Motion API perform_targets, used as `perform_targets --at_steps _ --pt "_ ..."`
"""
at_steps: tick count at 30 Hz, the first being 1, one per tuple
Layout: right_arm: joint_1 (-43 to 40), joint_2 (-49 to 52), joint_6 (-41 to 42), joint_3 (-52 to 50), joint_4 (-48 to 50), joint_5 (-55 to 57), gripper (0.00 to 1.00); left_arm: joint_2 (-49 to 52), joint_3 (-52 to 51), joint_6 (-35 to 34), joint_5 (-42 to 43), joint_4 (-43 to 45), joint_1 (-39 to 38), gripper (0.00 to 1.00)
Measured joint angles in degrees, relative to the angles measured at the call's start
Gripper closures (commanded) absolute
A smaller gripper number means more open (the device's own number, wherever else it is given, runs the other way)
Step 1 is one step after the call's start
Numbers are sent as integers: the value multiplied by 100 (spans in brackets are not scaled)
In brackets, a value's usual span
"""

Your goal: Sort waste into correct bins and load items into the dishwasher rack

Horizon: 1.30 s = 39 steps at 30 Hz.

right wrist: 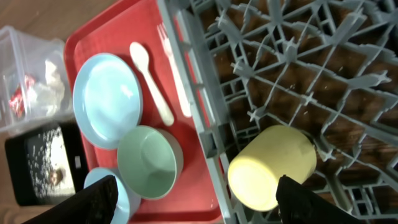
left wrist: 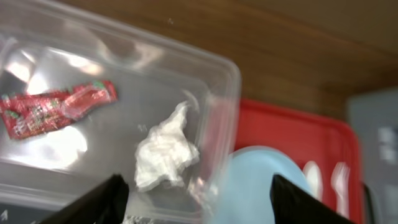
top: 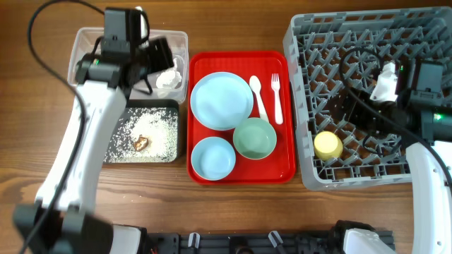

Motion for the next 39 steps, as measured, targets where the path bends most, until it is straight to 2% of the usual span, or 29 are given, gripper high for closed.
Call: perform_targets --at_steps 1,3,4,5,12,20,22,24,26,27,30,32,39 --pt "0 0 -111 0 -4 -39 17 -616 22 11 214 -621 -249 40" --pt "0 -2 -490 0 -90 -332 16 -1045 94 2 240 -1626 -671 39" --pt "0 -9 -638 0 -90 -417 11 -1340 94 -13 225 -2168 -1204 23" --pt "0 -9 -706 0 -20 -503 0 -1528 98 -125 173 -2500 -1499 0" --pt "0 -9 -787 0 605 -487 0 -1582 98 -337 85 -2730 -1711 0" --pt "0 -9 -787 0 645 -413 0 -1681 92 -330 -35 -2715 -1711 0" --pt "0 -9 -787 0 651 -413 0 -2107 -59 -310 -352 -2216 -1687 0" --pt "0 -9 -787 0 654 -402 0 -3101 -610 -243 -546 -1119 -1403 0" --pt "0 -11 -787 2 671 -391 0 -4188 -1690 44 -308 251 -802 0" --pt "0 -11 -787 2 658 -380 0 -4920 -2824 208 48 901 -219 0" --pt "-2 -9 -787 2 669 -374 0 -5952 -4162 328 400 1812 201 0" --pt "0 -17 -787 2 660 -372 0 -7020 -5115 356 518 2111 433 0" --pt "0 -15 -787 2 660 -372 0 -8946 -7062 365 586 2813 815 0"
